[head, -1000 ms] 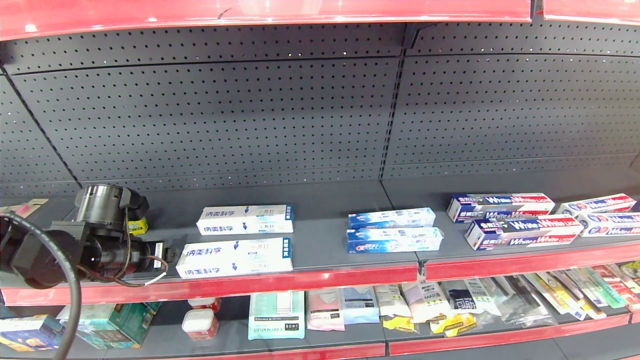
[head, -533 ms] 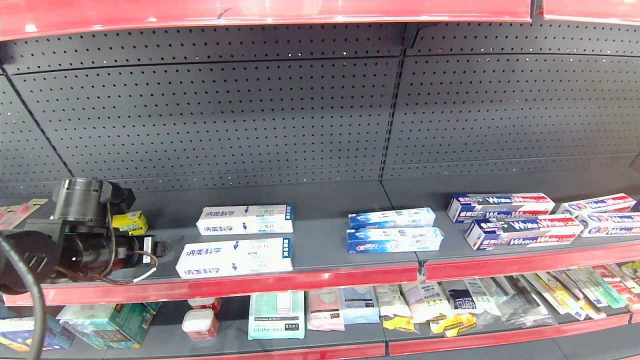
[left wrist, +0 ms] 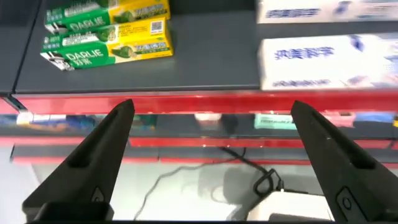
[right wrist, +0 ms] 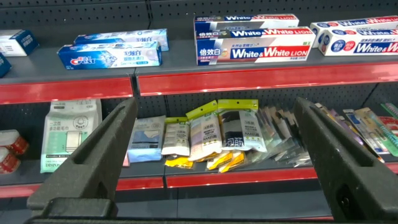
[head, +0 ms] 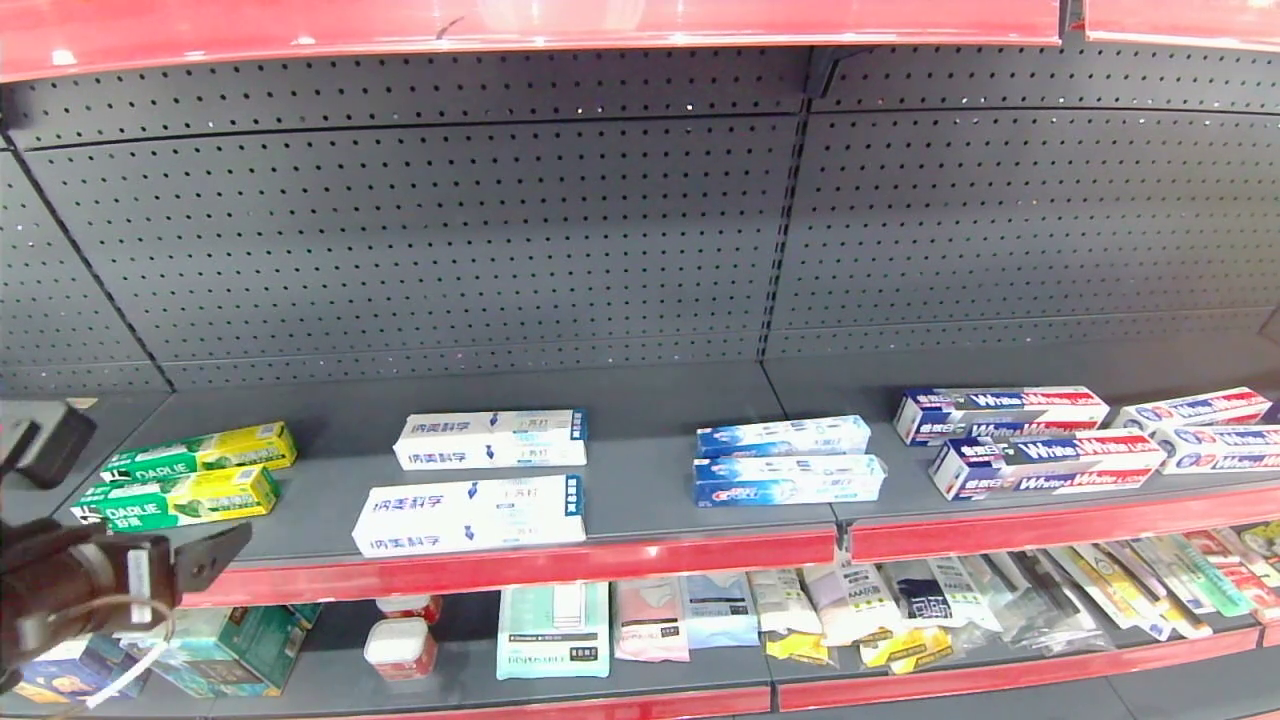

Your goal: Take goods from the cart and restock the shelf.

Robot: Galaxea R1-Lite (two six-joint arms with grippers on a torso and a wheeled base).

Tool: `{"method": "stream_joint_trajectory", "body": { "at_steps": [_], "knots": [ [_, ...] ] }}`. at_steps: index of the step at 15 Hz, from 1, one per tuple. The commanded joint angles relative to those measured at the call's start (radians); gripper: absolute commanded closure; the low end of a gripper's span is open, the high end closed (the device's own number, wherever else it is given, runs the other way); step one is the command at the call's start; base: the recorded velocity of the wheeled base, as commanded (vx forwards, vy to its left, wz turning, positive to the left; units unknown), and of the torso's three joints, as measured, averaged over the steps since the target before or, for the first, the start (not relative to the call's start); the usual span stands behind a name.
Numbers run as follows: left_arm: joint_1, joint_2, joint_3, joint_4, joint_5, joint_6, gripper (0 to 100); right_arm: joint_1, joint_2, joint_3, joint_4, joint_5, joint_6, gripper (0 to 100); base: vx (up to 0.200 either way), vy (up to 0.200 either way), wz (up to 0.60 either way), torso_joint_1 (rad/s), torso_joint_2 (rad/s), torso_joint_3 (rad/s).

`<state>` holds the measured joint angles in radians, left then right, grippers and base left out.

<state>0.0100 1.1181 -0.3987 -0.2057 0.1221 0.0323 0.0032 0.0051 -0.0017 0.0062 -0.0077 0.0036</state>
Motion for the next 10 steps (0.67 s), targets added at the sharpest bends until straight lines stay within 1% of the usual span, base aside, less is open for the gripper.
{"method": "stream_joint_trajectory", "body": {
  "at_steps": [1, 3, 5, 6, 7, 8, 9, 10],
  "knots": [
    [-0.022, -0.362, 0.156, 0.016, -0.068, 0.058, 0, 0.0, -0.001, 0.0, 0.0, 0.0, -0.001, 0, 0.0, 0.0, 0.0, 0.0, 0.0, 0.0],
    [-0.022, -0.469, 0.201, 0.017, -0.088, 0.058, 0, 0.0, -0.001, 0.0, 0.0, 0.0, -0.001, 0, 0.0, 0.0, 0.0, 0.0, 0.0, 0.0],
    [-0.022, -0.566, 0.247, 0.026, -0.13, 0.058, 0, 0.0, -0.001, 0.0, 0.0, 0.0, -0.001, 0, 0.0, 0.0, 0.0, 0.0, 0.0, 0.0],
    [-0.022, -0.643, 0.276, 0.054, -0.145, 0.058, 0, 0.0, -0.001, 0.0, 0.0, 0.0, -0.001, 0, 0.0, 0.0, 0.0, 0.0, 0.0, 0.0],
    [-0.022, -0.681, 0.288, 0.069, -0.148, 0.058, 0, 0.0, -0.001, 0.0, 0.0, 0.0, -0.001, 0, 0.0, 0.0, 0.0, 0.0, 0.0, 0.0],
    [-0.022, -0.768, 0.311, 0.115, -0.151, 0.058, 0, 0.0, -0.001, 0.0, 0.0, 0.0, -0.001, 0, 0.0, 0.0, 0.0, 0.0, 0.0, 0.0],
    [-0.024, -0.911, 0.337, 0.206, -0.151, 0.058, 0, 0.0, -0.001, 0.0, 0.0, 0.0, -0.001, 0, 0.0, 0.0, 0.0, 0.0, 0.0, 0.0],
    [-0.028, -1.021, 0.342, 0.275, -0.153, 0.055, 0, 0.0, -0.001, 0.0, 0.0, 0.0, -0.001, 0, 0.0, 0.0, 0.0, 0.0, 0.0, 0.0]
  ]
}}
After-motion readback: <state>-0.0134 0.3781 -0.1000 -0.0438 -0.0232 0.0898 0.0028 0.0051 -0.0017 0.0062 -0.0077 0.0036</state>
